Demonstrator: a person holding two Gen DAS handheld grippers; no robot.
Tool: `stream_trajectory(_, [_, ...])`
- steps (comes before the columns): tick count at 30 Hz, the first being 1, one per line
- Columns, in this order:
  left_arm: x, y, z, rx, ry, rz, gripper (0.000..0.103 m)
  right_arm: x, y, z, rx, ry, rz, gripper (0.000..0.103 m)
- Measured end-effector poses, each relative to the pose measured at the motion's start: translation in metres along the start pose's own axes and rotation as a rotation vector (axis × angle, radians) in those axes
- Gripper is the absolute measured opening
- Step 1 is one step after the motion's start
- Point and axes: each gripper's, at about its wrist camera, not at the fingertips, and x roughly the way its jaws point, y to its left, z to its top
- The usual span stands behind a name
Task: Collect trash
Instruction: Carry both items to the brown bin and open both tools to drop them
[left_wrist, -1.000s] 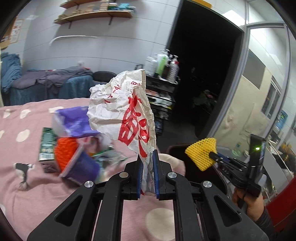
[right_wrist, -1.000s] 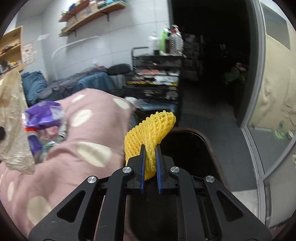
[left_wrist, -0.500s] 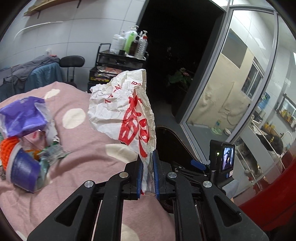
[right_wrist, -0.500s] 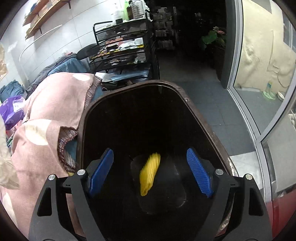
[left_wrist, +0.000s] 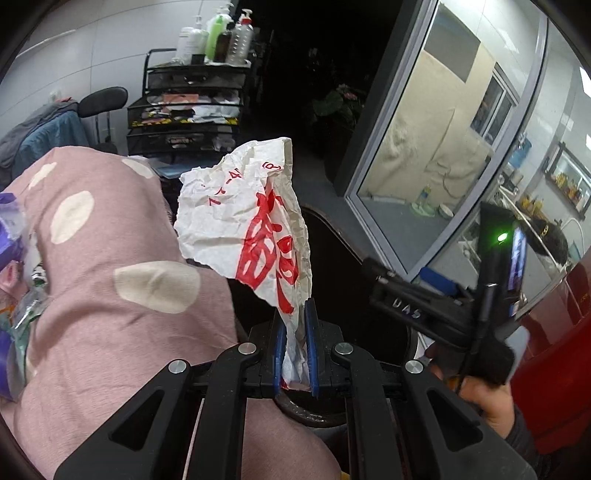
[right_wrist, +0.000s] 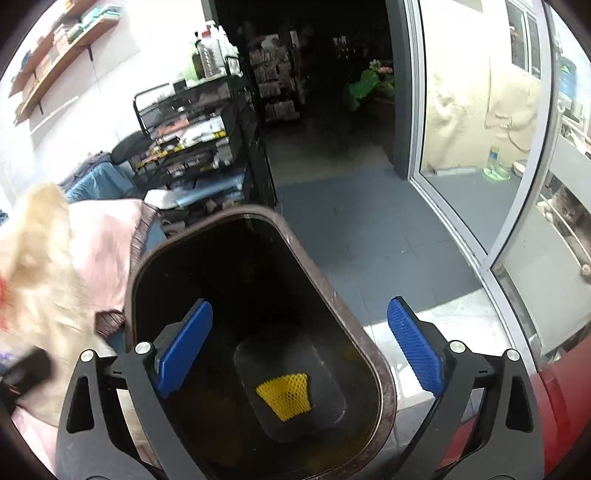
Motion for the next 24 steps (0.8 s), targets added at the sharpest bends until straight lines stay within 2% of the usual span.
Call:
stream_trajectory(9, [0.031, -0.008, 0.001, 0.037, 0.09, 0.013, 0.011, -0.019, 0.001, 0.015, -0.068, -0.055, -0.077, 0.096])
stream_trajectory(14, [0.044, -0.007, 0.0, 0.041, 0.133, 0.006, 0.011, -0.022, -0.009, 0.018, -0.042, -0.049, -0.06, 0.096])
stream_trajectory(17, [0.049, -0.008, -0.002, 0.047, 0.152, 0.005, 0.014, -0.02, -0.01, 0.019, -0.054, -0.035, -0.06, 0.096])
stream_trajectory(19, [0.05, -0.009, -0.002, 0.052, 0.161, 0.005, 0.028, -0.017, -0.01, 0.019, -0.053, -0.028, -0.046, 0.096])
stream_trajectory(21, [0.049, -0.008, -0.003, 0.058, 0.147, 0.018, 0.062, -0.015, -0.009, 0.02, -0.053, -0.017, -0.035, 0.096])
stream_trajectory(24, [0.039, -0.008, -0.003, 0.067, 0.109, 0.024, 0.074, -0.017, -0.005, 0.019, -0.068, -0.025, -0.018, 0.096])
